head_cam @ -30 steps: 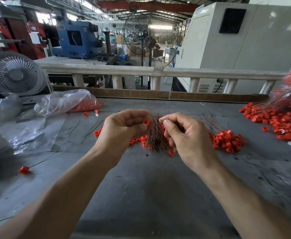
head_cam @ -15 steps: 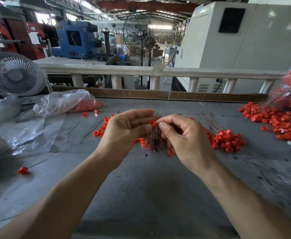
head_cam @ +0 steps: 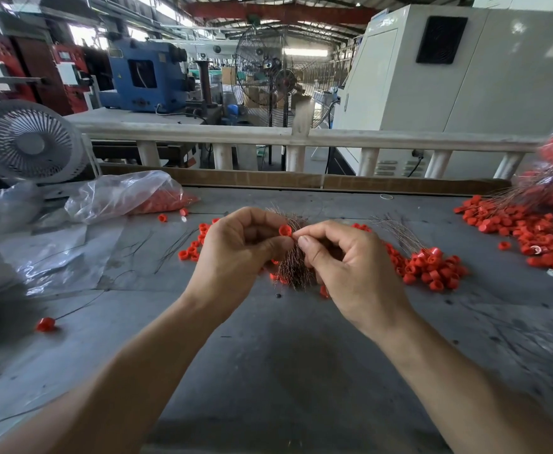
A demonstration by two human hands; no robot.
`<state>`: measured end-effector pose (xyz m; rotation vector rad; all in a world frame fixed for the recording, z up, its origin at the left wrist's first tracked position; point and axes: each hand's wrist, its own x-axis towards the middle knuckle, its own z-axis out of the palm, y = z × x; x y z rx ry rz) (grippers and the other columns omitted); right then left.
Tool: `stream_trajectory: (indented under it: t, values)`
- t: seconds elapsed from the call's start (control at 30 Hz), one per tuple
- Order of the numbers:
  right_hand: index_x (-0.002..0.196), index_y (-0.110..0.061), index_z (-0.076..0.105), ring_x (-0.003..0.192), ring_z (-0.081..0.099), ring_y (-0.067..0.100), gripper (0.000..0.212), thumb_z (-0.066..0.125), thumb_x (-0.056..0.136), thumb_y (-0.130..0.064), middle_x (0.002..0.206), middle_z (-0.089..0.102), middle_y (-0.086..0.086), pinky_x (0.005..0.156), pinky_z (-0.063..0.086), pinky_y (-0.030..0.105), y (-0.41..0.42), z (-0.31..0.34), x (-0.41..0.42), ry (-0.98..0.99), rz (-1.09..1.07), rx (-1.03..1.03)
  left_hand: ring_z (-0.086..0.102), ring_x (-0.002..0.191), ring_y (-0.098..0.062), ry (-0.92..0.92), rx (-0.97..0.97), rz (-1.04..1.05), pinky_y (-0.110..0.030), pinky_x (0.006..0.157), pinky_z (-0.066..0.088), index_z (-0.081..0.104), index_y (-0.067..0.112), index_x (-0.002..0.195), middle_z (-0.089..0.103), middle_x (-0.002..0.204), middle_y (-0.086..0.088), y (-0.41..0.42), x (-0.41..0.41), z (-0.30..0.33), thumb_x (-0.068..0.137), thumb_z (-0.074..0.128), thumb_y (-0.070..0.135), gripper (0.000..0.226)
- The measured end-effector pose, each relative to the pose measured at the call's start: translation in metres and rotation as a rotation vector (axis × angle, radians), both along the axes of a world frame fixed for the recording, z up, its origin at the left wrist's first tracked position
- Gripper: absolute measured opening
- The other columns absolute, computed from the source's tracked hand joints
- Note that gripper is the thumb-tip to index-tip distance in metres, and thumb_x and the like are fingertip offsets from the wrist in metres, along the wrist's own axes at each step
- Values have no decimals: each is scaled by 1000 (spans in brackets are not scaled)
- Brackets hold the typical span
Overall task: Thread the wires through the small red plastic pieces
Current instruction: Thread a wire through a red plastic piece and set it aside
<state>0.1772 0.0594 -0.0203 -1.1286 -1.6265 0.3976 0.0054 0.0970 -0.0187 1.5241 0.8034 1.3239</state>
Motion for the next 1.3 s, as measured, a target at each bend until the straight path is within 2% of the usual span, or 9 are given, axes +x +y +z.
stream_trajectory:
  t: [0.17,0.3,0.53,0.67,0.87,0.93,1.1,1.3]
  values:
    - [97,-22,78,64,61,1,11,68,97,-17,69,66,-21,59,43,11,1,1,0,-2,-27,-15,75,78,-22,-15,13,-7,-25,70,60,71,10,99,78,86,-9,-2,1,-1,77,78,7,23]
    - [95,-24,77,62,60,1,12,68,97,-17,69,66,-20,58,41,11,1,3,3,-4,-50,-6,77,85,-28,-18,5,-22,-30,74,62,72,4,103,78,89,-12,0,1,0,88,68,-7,19]
    - [94,-21,79,68,63,-1,11,69,96,-15,67,65,-23,63,43,10,-2,6,1,-48,-53,-3,75,78,-20,13,-1,3,-25,71,59,74,11,107,78,87,-10,-1,1,-1,89,69,-6,26]
    - [93,-21,79,72,65,4,12,69,96,-15,71,69,-15,63,46,13,-5,7,1,-73,-48,-11,72,75,-16,30,18,16,-23,69,58,75,14,103,77,84,-5,-1,1,0,87,70,-7,27]
    - [88,-22,77,65,61,6,14,68,97,-16,67,67,-12,60,45,15,-4,7,1,-62,-39,-41,70,69,-10,26,10,11,-15,61,53,76,12,102,76,81,-1,-3,3,2,86,72,-7,25]
    - [87,-23,77,63,61,7,15,68,97,-17,67,67,-12,57,46,18,-3,6,2,-58,-42,-38,71,70,-10,15,0,3,-15,62,53,76,15,100,77,81,-1,-4,3,3,87,71,-6,26]
    - [87,-24,76,63,62,13,14,68,97,-18,69,68,-8,57,54,36,-1,3,3,-5,-51,-46,73,79,-17,-55,-65,-30,-22,71,58,79,18,98,78,88,-8,-4,3,4,91,67,-3,26]
    - [87,-28,74,66,64,18,15,69,95,-15,71,69,-3,62,53,38,2,2,3,46,-35,-26,75,79,-20,-96,-133,-52,-22,70,59,78,11,100,78,90,-13,-4,3,5,90,65,-5,23]
